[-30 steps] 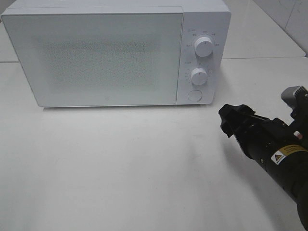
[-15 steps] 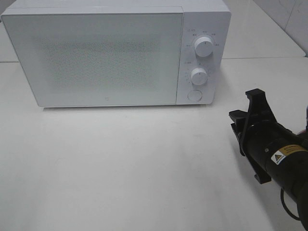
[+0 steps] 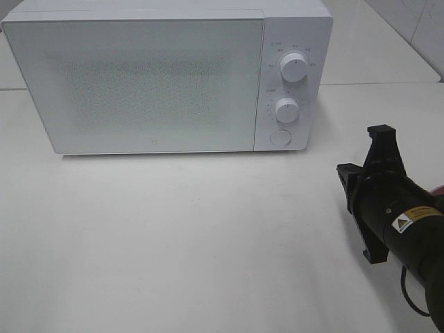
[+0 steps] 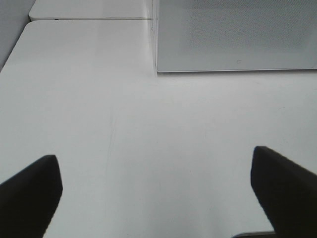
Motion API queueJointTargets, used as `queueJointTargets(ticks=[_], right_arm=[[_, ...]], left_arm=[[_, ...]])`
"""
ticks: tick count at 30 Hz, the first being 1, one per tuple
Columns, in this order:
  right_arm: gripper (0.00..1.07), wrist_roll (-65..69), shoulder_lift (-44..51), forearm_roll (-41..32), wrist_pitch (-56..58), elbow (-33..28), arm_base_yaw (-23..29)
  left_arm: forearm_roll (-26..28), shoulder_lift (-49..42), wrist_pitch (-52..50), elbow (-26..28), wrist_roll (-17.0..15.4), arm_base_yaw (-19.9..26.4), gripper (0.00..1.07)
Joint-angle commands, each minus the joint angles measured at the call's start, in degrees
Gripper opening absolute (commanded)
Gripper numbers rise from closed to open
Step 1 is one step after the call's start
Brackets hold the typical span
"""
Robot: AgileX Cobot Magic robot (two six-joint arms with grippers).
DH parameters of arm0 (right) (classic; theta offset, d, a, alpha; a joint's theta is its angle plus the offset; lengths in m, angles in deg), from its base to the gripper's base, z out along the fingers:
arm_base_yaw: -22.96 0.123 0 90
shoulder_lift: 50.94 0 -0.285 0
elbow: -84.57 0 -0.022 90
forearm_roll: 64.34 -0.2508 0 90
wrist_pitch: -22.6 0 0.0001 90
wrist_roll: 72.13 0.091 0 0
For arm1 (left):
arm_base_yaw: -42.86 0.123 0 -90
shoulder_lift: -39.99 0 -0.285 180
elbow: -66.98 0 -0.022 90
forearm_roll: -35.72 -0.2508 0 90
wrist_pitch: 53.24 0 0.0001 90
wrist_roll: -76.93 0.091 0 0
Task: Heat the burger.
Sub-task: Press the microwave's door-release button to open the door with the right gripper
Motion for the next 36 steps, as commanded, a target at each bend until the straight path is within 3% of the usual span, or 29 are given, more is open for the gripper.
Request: queueJointTargets(ticks=[1, 28, 36], right_arm=[[0.00, -0.80, -0.63, -0.06, 0.00, 2.18, -0.17], [0.00, -0.11, -13.58, -3.27, 9.51, 19.02, -0.23], [0.00, -0.29, -15.41, -2.64, 11.69, 23.15, -2.69]], left_arm=[[0.06, -1.43, -0.74, -0.17, -0.11, 0.17, 0.96], [0.06, -1.43, -0.74, -0.17, -0.11, 0.17, 0.96], [0.06, -1.43, -0.74, -0.17, -0.17, 0.17, 0.96]])
